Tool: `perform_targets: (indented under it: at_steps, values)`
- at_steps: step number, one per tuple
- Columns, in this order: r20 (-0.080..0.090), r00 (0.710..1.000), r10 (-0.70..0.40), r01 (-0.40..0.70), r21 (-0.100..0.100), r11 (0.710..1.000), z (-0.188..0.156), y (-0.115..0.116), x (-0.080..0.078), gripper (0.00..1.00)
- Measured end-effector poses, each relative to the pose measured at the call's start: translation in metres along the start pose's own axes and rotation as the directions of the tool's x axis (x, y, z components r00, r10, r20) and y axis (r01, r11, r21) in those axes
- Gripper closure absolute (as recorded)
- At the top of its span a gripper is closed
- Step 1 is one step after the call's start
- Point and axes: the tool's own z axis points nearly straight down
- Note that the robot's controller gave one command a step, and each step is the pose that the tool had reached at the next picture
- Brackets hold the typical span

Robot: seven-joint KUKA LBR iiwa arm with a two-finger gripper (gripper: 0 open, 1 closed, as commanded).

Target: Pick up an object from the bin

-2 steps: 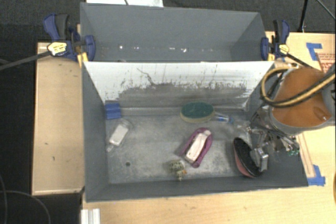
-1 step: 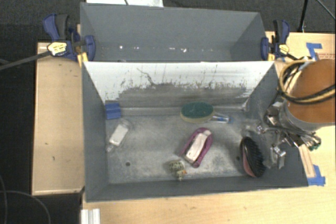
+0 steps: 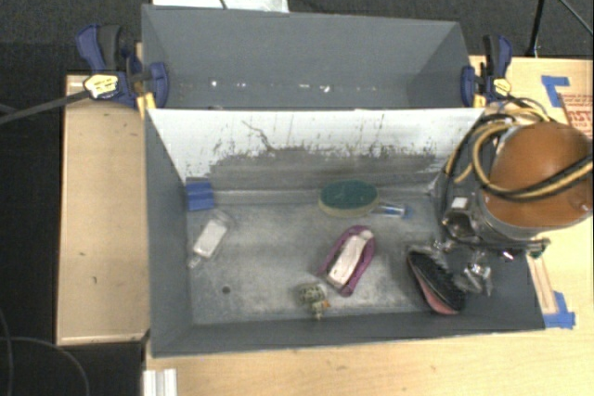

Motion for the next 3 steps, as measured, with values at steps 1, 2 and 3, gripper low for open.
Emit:
perform_targets:
  at_steps: [1, 2, 3]
  values:
    - [-0.018, 0.997, -0.079, 0.079, 0.013, 0.997, -0.051, 0.039, -0.008, 0.0]
    - [-0.02, 0.993, -0.118, 0.118, 0.005, 0.993, 0.008, 0.031, -0.036, 0.0]
    - [-0.021, 0.993, -0.115, 0.115, 0.007, 0.993, 0.005, 0.03, -0.034, 1.0]
